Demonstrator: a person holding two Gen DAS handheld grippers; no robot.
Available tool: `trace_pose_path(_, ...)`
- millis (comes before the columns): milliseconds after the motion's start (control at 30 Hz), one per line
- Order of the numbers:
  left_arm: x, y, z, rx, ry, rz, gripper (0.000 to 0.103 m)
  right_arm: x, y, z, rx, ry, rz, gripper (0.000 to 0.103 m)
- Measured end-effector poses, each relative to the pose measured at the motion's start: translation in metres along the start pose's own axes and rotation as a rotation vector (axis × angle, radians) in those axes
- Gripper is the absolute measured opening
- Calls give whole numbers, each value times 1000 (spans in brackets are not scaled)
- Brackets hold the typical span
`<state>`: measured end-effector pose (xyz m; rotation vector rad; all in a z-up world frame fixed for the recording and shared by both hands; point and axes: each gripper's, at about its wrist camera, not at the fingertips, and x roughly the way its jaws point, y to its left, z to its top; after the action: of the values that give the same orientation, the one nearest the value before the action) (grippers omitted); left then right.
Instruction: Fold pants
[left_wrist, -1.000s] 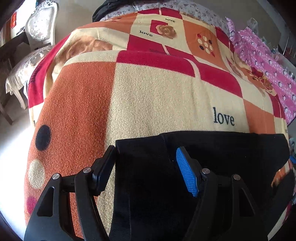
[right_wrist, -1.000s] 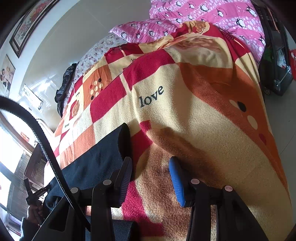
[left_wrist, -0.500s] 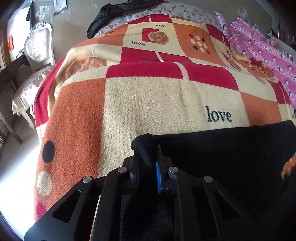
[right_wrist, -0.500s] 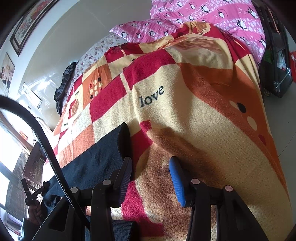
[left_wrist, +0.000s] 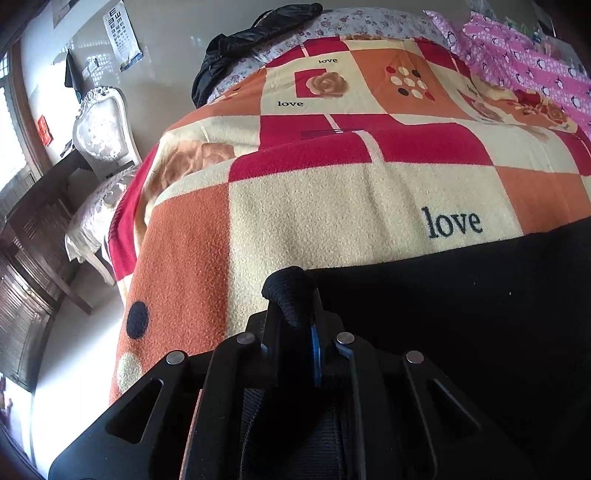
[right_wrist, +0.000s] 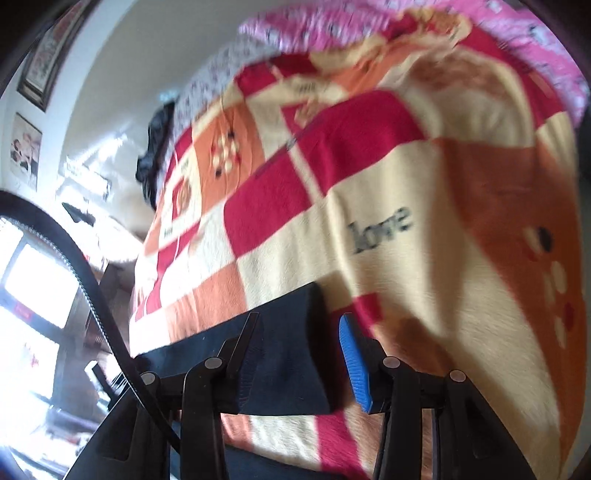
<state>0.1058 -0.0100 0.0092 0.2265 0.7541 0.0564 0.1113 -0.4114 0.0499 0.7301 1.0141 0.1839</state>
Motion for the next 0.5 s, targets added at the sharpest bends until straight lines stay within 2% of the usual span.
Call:
trace_pose_path(167,0,0,-1,-9,6,0,11,39,17,16,-51,99,-20,42)
trace_pose_path(233,0,1,-1,-11,7,1,11,52,23,21,-103,99,-109,42)
trace_pose_path(333,1,1,0,-12,9,0,11,68,22,23,-114,131,-156,42)
trace_pose_path(367,1,1,0,-13,11,0,11,69,22,23,-119,126,-162,42)
trace_pose_path(400,2,1,0,-13,13,-1,11,71,22,22,-125,131,-125,41)
trace_pose_path(500,2,1,0,-15,16,-2,11,75,26,17,-179,144,-94,27)
